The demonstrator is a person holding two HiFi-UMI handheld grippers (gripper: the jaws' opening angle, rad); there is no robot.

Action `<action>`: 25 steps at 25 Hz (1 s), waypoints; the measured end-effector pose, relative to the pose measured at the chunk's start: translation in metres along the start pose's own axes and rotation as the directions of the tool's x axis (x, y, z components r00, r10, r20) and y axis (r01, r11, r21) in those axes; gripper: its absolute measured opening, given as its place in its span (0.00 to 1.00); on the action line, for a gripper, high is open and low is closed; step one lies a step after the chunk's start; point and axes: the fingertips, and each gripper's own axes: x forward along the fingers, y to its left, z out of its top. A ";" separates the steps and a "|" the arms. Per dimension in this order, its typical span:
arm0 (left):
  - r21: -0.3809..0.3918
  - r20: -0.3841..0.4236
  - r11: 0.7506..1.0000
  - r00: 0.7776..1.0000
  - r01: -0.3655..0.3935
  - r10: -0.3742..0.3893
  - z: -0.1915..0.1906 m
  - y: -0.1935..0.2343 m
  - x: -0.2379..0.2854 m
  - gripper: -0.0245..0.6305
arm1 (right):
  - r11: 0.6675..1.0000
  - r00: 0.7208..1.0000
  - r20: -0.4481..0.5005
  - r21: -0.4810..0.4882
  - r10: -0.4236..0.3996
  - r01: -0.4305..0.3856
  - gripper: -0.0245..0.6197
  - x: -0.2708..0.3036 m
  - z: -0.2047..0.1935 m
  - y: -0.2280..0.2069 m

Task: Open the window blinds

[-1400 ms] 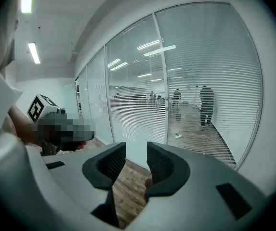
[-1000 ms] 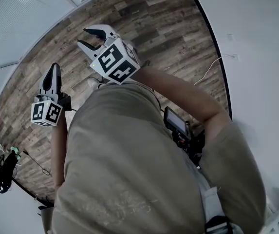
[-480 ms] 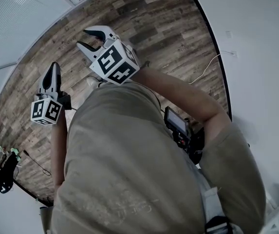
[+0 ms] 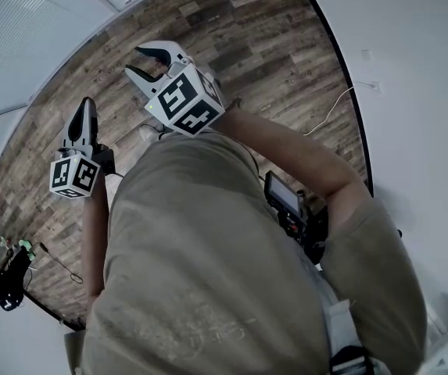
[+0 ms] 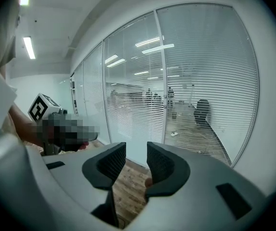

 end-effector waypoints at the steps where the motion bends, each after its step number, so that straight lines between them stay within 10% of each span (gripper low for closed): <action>1: -0.002 0.000 1.000 1.000 -0.001 0.001 0.000 0.000 0.000 0.06 | 1.000 1.000 0.000 0.002 -0.002 0.002 0.26 0.000 0.000 0.000; 25: -0.022 -0.077 0.999 0.997 -0.028 0.026 -0.009 0.007 0.006 0.06 | 1.000 1.000 -0.002 0.015 -0.007 0.007 0.26 -0.002 -0.003 0.004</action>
